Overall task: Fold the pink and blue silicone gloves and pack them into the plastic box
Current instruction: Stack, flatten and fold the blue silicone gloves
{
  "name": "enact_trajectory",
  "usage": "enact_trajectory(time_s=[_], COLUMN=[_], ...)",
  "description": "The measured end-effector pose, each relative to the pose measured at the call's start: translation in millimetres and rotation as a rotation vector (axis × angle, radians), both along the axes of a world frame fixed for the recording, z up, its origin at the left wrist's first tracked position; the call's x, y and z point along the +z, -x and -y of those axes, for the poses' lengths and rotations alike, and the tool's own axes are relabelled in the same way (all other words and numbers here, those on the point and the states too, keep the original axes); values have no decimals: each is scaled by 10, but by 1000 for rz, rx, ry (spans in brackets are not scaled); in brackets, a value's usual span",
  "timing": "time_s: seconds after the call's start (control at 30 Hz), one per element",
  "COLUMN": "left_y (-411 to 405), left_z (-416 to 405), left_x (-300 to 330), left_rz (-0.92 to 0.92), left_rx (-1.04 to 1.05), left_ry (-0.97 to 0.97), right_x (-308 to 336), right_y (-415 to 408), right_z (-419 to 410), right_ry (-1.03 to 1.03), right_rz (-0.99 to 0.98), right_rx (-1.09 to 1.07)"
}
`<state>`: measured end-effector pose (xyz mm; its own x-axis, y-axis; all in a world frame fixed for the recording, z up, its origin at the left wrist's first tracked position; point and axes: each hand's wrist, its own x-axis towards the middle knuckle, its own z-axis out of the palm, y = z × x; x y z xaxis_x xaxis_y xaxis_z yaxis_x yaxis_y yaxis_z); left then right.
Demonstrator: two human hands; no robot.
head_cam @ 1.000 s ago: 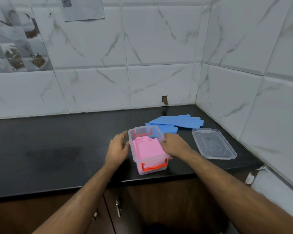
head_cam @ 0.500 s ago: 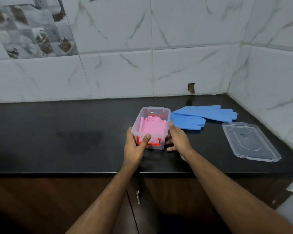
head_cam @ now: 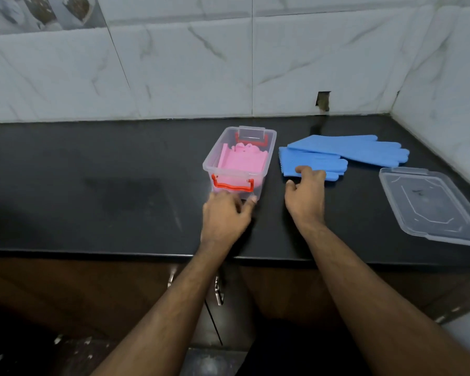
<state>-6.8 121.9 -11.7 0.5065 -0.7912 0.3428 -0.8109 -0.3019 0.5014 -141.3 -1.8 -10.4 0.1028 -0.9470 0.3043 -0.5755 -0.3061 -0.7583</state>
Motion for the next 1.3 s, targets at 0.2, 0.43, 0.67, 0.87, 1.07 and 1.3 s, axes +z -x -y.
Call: enact_trajectory(time_s=[0.2, 0.43, 0.67, 0.87, 1.07, 1.3], left_y=[99, 51, 35, 59, 299, 547], left_z=[96, 157, 176, 164, 152, 222], left_x=[-64, -96, -110, -120, -40, 35], left_rz=[154, 143, 153, 158, 33, -709], left_rx=[-325, -440, -424, -407, -427, -444], left_ry=[-110, -104, -153, -156, -162, 96], right_x=[-13, -22, -69, -83, -104, -33], right_y=[-68, -57, 51, 430, 757, 851], right_z=[245, 561, 325, -186, -318, -283], right_ry=[58, 56, 42, 109, 278, 387], right_rz=[-235, -250, -41, 198, 402, 460], right_rx=[-9, -81, -51, 56, 63, 245])
